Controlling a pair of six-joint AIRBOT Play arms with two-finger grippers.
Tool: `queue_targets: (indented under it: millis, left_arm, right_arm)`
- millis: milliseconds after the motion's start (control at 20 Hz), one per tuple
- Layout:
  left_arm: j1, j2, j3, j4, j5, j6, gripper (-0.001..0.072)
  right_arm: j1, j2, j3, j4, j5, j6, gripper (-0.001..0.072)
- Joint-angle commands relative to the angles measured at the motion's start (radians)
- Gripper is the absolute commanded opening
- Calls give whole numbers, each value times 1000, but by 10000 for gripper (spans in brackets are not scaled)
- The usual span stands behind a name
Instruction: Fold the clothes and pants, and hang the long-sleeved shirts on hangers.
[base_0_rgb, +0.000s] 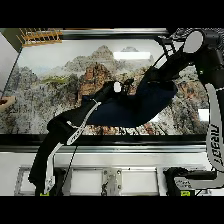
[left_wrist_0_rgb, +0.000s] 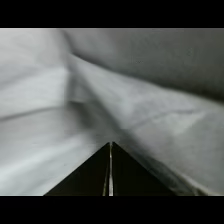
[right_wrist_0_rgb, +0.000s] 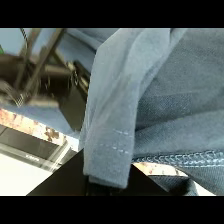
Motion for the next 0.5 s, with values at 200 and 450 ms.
queue_targets:
  millis: [200,450]
  left_arm:
    - [265,170,10,164,-132,-3,10]
    - [534,347,10,214,-229,7,11]
  right_arm:
    - [95,-20,2,4,-78,53,14]
    - [267,-119,2,116,-259,95,14]
